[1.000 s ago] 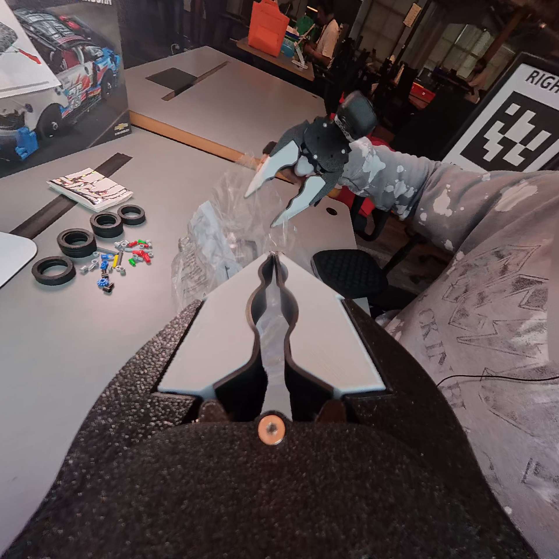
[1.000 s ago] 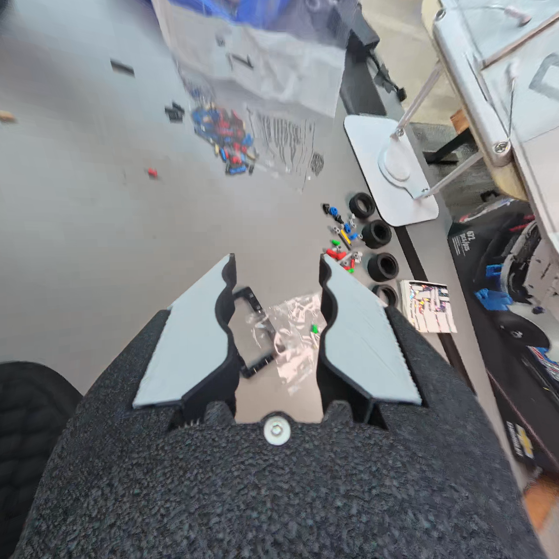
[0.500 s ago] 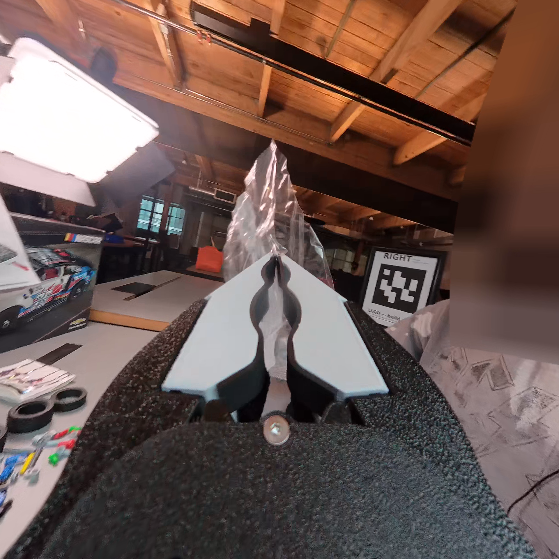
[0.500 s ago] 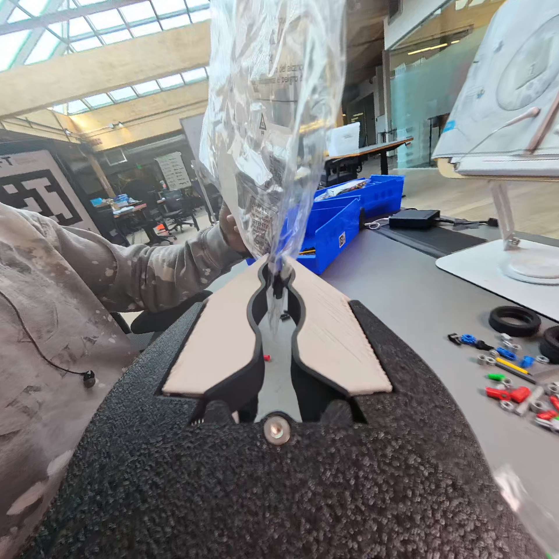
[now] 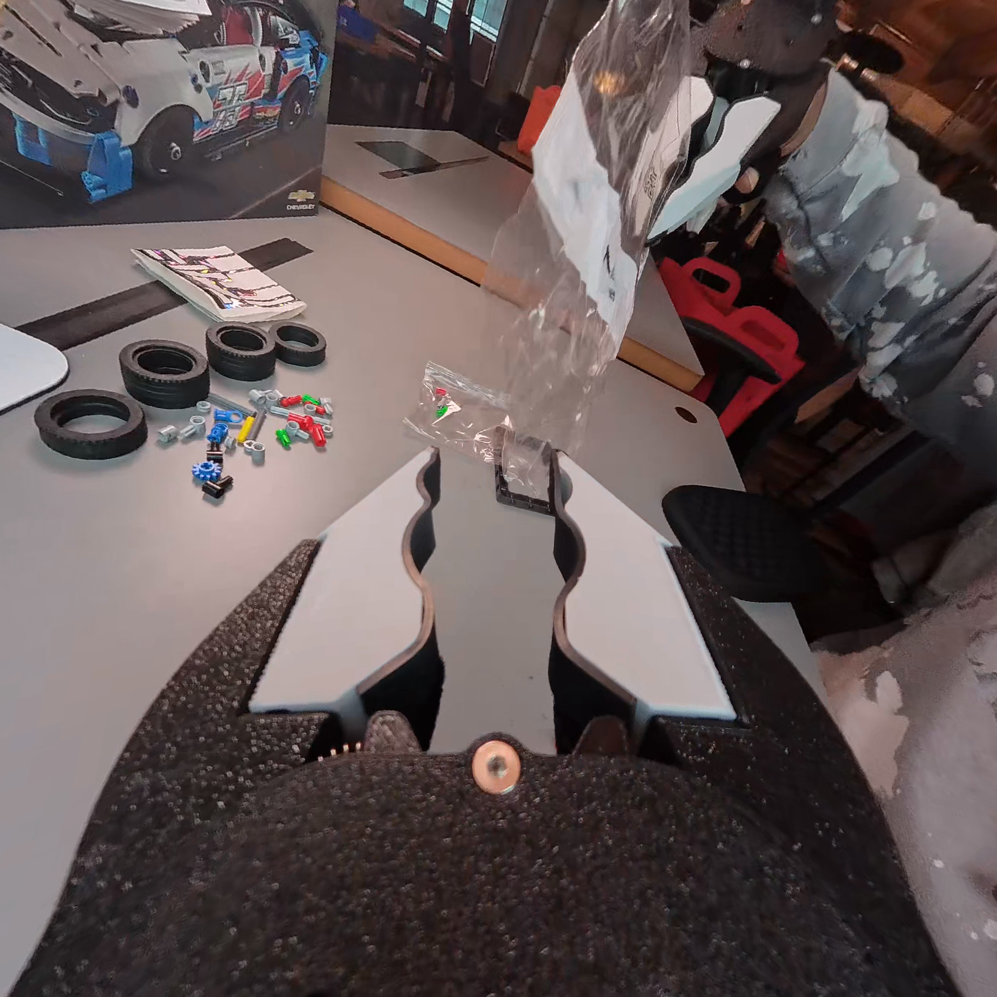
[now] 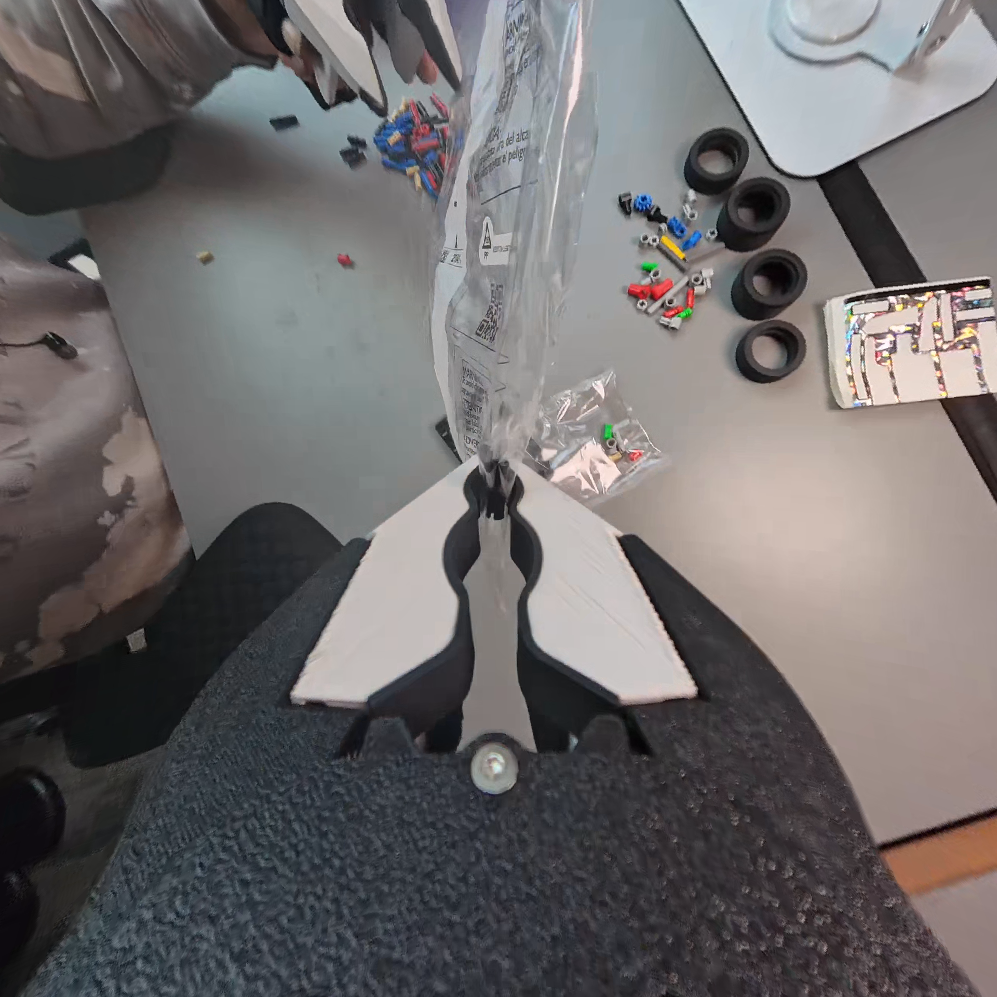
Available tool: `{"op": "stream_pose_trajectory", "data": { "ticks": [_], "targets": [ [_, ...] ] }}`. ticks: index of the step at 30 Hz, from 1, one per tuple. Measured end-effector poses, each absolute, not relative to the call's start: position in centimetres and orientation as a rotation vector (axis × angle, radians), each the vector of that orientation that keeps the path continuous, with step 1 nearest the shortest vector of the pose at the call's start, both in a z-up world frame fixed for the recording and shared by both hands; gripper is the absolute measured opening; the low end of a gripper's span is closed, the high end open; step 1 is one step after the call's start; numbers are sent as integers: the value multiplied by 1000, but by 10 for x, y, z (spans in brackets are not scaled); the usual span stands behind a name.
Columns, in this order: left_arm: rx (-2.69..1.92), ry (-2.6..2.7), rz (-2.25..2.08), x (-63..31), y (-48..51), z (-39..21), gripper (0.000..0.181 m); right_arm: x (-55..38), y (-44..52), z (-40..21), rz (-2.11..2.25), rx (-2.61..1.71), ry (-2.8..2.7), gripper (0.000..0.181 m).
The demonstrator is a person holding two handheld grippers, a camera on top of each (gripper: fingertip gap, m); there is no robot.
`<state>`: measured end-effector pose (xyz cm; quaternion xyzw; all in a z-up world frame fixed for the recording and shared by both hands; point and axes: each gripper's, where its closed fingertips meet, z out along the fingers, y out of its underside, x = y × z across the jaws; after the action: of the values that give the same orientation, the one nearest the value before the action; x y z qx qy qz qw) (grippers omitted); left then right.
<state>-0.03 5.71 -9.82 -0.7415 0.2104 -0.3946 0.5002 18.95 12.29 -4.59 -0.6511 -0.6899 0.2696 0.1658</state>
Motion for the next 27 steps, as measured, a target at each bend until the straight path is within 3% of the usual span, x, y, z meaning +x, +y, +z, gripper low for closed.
{"op": "stream_pose_trajectory", "data": {
  "ticks": [9, 12, 14, 17, 21, 27],
  "targets": [
    [-1726, 656, -750, 18, 108, -59, 65, 164, 132, -54, 456, -1825, -2207, 4],
    [-1734, 726, -779, 37, 117, -59, 55, 147, 128, -51, 452, -1753, -2217, 9],
    [-1726, 756, -770, 44, 119, -60, 27, 139, 127, -45, 472, -1709, -2190, 16],
    [-1642, 738, -787, 45, 115, -52, 8, 135, 125, -33, 541, -1642, -2125, 27],
    [-1576, 667, -870, 36, 112, -45, 3, 139, 134, -30, 621, -1588, -2022, 34],
    [-1561, 631, -859, 26, 113, -44, 3, 141, 141, -32, 684, -1545, -1920, 24]
  ]
}}
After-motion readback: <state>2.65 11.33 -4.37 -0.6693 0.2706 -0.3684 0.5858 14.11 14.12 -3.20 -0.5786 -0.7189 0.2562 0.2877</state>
